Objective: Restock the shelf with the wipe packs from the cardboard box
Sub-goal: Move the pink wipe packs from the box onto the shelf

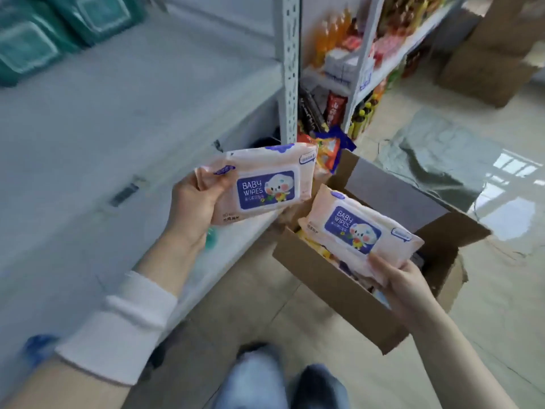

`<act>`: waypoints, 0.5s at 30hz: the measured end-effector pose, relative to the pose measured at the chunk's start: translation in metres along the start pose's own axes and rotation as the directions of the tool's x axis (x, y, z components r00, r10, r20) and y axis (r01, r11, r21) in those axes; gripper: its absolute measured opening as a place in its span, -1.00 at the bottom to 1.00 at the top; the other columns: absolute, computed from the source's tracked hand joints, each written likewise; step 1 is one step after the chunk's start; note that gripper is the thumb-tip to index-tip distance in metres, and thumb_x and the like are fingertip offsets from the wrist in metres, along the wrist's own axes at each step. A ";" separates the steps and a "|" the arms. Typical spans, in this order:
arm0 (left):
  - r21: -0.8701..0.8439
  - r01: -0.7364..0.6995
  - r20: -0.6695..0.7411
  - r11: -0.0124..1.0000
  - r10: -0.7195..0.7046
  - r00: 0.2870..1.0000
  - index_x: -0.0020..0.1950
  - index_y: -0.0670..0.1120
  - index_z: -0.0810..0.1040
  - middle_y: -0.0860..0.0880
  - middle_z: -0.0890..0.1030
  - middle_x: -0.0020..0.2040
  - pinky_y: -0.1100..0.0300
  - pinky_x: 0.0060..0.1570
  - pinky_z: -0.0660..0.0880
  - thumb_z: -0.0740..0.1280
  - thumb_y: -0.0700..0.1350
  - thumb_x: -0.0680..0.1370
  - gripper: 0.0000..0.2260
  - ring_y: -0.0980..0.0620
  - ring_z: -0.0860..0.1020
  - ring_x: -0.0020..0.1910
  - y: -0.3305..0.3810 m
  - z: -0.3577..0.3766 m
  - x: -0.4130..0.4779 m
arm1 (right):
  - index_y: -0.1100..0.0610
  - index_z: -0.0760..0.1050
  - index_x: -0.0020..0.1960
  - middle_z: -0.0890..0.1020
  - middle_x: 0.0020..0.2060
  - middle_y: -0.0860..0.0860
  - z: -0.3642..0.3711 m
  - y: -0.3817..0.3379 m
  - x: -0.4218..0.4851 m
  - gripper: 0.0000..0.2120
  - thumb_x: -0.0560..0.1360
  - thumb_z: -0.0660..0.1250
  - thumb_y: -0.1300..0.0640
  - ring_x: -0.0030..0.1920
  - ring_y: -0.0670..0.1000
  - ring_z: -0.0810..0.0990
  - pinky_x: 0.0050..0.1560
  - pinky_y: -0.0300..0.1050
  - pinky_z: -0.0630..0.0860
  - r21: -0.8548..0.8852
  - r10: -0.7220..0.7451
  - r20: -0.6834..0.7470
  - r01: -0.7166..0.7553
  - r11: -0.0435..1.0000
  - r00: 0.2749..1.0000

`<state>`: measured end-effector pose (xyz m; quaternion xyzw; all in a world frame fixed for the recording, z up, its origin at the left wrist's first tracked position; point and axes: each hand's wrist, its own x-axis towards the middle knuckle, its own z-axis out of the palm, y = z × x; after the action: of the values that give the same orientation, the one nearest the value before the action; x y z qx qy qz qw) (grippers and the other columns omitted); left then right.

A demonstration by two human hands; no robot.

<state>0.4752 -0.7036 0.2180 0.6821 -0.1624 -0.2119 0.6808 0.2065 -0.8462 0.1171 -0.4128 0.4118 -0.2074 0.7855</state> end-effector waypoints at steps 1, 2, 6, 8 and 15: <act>-0.013 -0.051 -0.026 0.999 0.050 0.998 -0.19 -0.03 0.60 0.14 0.68 -0.33 0.28 -0.32 0.55 0.40 -0.24 0.45 -0.89 0.20 0.62 -0.34 0.023 -0.022 -0.002 | 0.11 0.45 0.28 0.62 0.16 0.11 0.021 -0.013 -0.002 -0.39 0.28 0.50 0.01 0.16 0.16 0.60 0.13 0.16 0.55 -0.032 -0.030 0.045 0.032 0.999 0.999; -0.018 -0.102 -0.052 0.995 0.101 0.993 -0.17 -0.03 0.60 0.14 0.68 -0.32 0.27 -0.27 0.57 0.39 -0.25 0.45 -0.89 0.20 0.62 -0.32 0.044 -0.045 -0.003 | 0.12 0.46 0.27 0.64 0.14 0.11 0.044 -0.025 -0.003 -0.37 0.26 0.53 0.00 0.13 0.16 0.62 0.07 0.13 0.58 -0.047 -0.061 0.091 0.066 0.997 0.994; -0.032 -0.244 -0.158 0.969 0.237 0.959 -0.10 -0.03 0.59 0.14 0.69 -0.27 0.28 -0.24 0.58 0.36 -0.26 0.47 -0.87 0.18 0.65 -0.25 0.104 -0.144 -0.009 | 0.15 0.48 0.23 0.67 0.08 0.07 0.143 -0.058 -0.003 -0.46 0.28 0.49 0.09 0.03 0.07 0.67 -0.13 -0.07 0.63 -0.042 -0.155 0.178 0.165 0.985 0.972; -0.024 -0.262 -0.213 0.965 0.251 0.944 -0.07 -0.04 0.59 0.13 0.70 -0.26 0.29 -0.24 0.57 0.35 -0.26 0.48 -0.87 0.18 0.65 -0.24 0.119 -0.196 -0.013 | 0.12 0.50 0.16 0.69 0.03 0.01 0.199 -0.066 -0.004 -0.55 0.29 0.45 0.13 -0.01 0.02 0.69 -0.16 -0.12 0.63 -0.047 -0.175 0.223 0.190 0.981 0.959; -0.027 -0.252 -0.413 0.967 0.219 0.884 -0.12 -0.03 0.61 0.16 0.69 -0.27 0.34 -0.36 0.55 0.31 -0.23 0.52 -0.88 0.23 0.64 -0.29 0.128 -0.371 -0.004 | 0.03 0.50 0.01 0.72 -0.18 -0.08 0.370 -0.059 0.000 -0.67 0.27 0.41 0.19 -0.16 -0.03 0.71 -0.29 -0.14 0.63 -0.123 -0.122 0.438 0.194 0.973 0.891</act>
<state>0.6694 -0.3851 0.3397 0.6587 -0.0901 0.0127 0.7469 0.5097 -0.7033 0.2835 -0.5433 0.2102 -0.1407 0.8005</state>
